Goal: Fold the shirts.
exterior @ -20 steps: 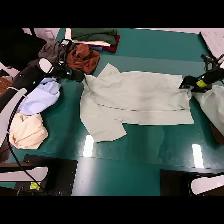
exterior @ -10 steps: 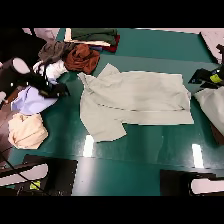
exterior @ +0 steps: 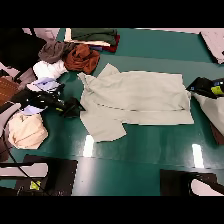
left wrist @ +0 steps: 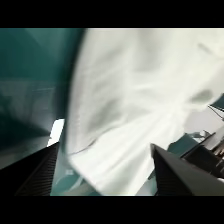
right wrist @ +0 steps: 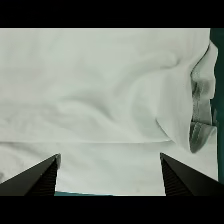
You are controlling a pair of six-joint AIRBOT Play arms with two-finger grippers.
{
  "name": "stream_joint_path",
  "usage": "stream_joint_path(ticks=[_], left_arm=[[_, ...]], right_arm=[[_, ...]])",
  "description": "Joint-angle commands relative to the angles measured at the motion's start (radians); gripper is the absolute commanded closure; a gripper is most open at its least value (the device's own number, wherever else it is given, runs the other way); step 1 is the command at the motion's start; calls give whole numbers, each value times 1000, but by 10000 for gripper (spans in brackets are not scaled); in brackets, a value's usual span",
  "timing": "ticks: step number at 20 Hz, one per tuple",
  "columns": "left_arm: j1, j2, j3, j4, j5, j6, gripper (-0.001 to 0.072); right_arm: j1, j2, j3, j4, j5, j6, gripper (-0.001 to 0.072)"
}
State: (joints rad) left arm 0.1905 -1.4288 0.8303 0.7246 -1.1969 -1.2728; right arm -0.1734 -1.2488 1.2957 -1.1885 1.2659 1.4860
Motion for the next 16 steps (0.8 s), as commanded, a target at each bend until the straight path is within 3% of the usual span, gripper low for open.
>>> stream_joint_path(ticks=[1,2,3,4,6,9,16], left_arm=[[-97,-38,-12,-47,155,16,59],[-114,-38,-11,-63,175,17,193],[-120,-38,-5,-69,178,18,531],[-119,-37,5,-68,161,26,683],[-102,-37,51,-56,72,45,680],[-61,13,129,-50,-49,40,681],[-26,154,205,10,-79,-40,681]], right_arm=[[-13,97,-68,-1,-37,-3,10],[-22,112,-68,-20,-37,-3,10],[-35,117,-68,-37,-32,-1,10],[-61,109,-69,-46,-9,-1,10],[-132,58,-77,-35,58,-1,10],[-220,-18,-161,-29,43,-24,10],[-351,-137,-358,152,-10,-208,10]])
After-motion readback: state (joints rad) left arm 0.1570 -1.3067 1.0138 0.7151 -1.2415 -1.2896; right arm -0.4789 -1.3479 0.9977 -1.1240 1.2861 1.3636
